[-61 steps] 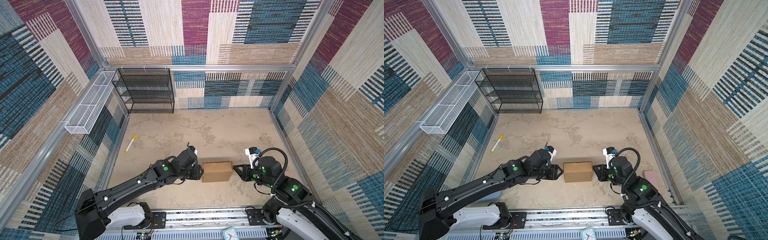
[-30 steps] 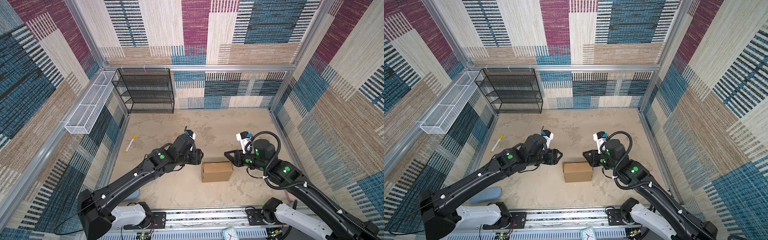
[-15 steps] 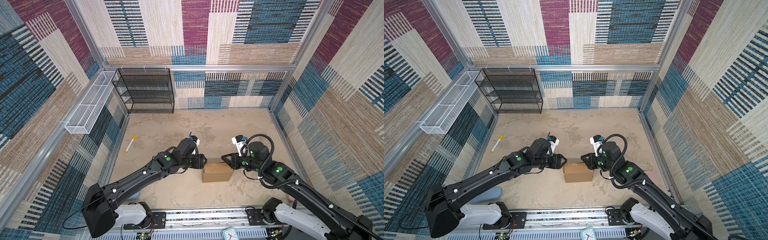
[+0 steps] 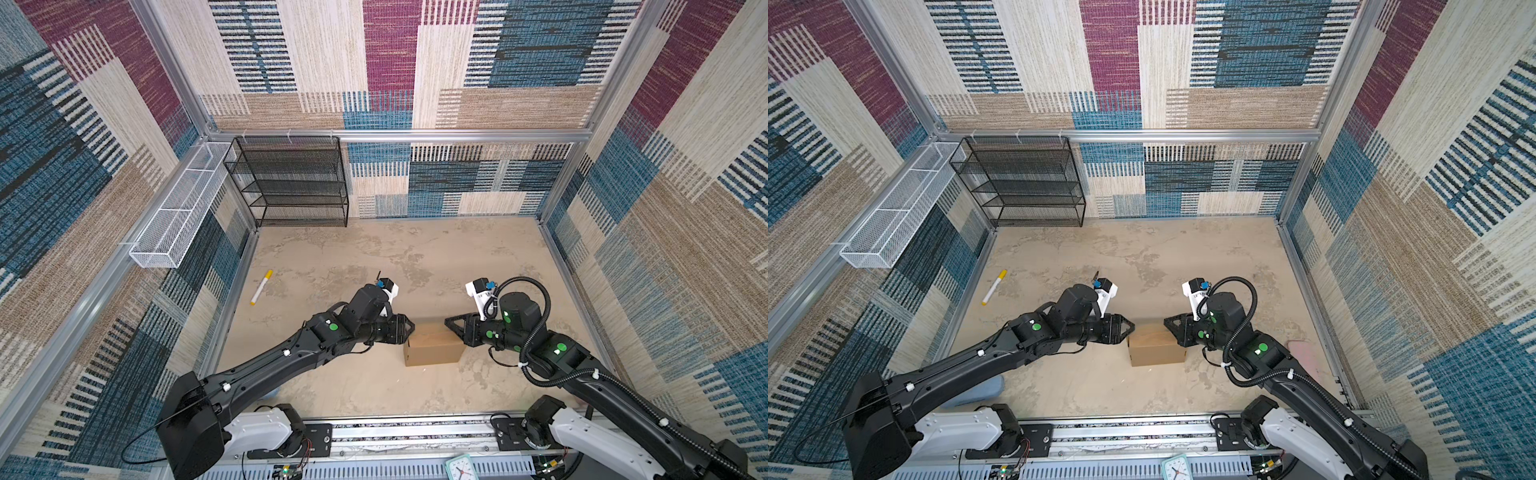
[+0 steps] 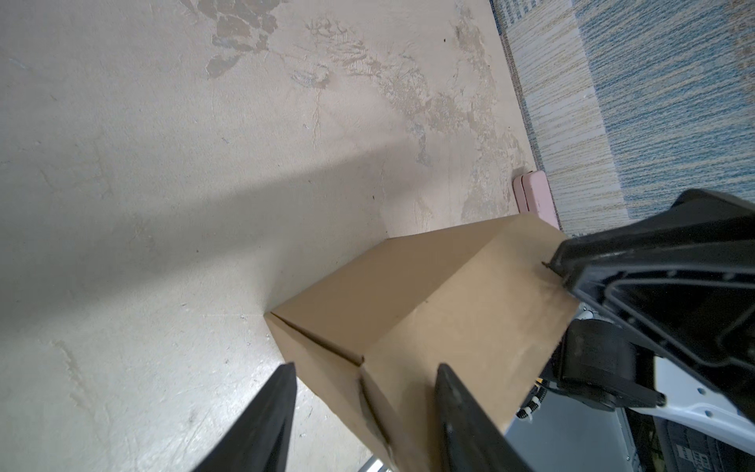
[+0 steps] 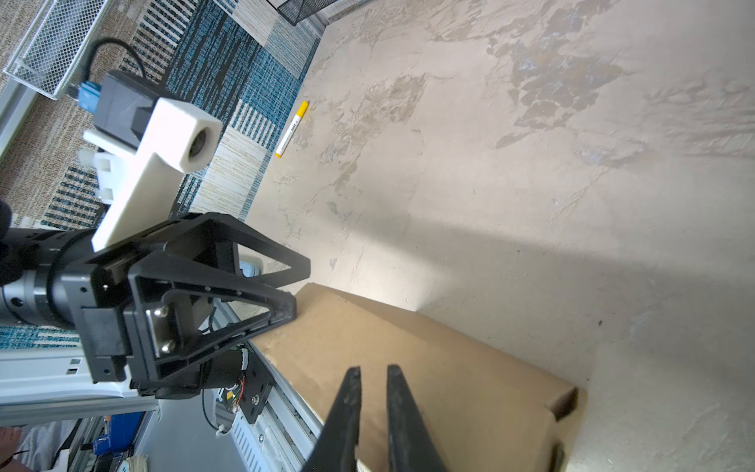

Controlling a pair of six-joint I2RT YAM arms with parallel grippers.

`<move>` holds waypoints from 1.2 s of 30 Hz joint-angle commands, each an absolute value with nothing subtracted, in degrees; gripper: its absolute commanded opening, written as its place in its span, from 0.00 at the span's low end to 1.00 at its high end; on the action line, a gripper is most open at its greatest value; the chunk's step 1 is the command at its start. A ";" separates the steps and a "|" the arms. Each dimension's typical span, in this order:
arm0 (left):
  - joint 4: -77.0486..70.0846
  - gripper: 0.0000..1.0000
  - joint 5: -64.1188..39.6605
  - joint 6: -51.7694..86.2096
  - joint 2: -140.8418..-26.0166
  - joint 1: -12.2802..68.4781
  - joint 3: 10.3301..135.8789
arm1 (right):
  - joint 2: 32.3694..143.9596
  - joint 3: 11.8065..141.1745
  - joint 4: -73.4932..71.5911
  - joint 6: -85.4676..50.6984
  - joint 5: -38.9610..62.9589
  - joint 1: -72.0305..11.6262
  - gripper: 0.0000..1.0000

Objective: Assemble paper box
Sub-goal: Fold and tuck the lid into the gap.

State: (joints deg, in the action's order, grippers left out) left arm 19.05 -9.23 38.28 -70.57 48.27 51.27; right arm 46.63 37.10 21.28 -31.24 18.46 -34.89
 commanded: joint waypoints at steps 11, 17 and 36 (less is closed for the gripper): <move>18.81 0.56 -10.37 40.60 -70.93 48.25 47.56 | 44.04 33.22 21.66 -32.78 18.54 -34.98 0.16; 18.15 0.55 -10.49 40.87 -71.10 48.25 46.55 | 43.70 35.63 23.19 -32.37 18.13 -34.98 0.16; 17.28 0.54 -9.56 41.34 -68.67 48.34 42.87 | 42.53 32.37 20.85 -34.01 15.98 -34.98 0.11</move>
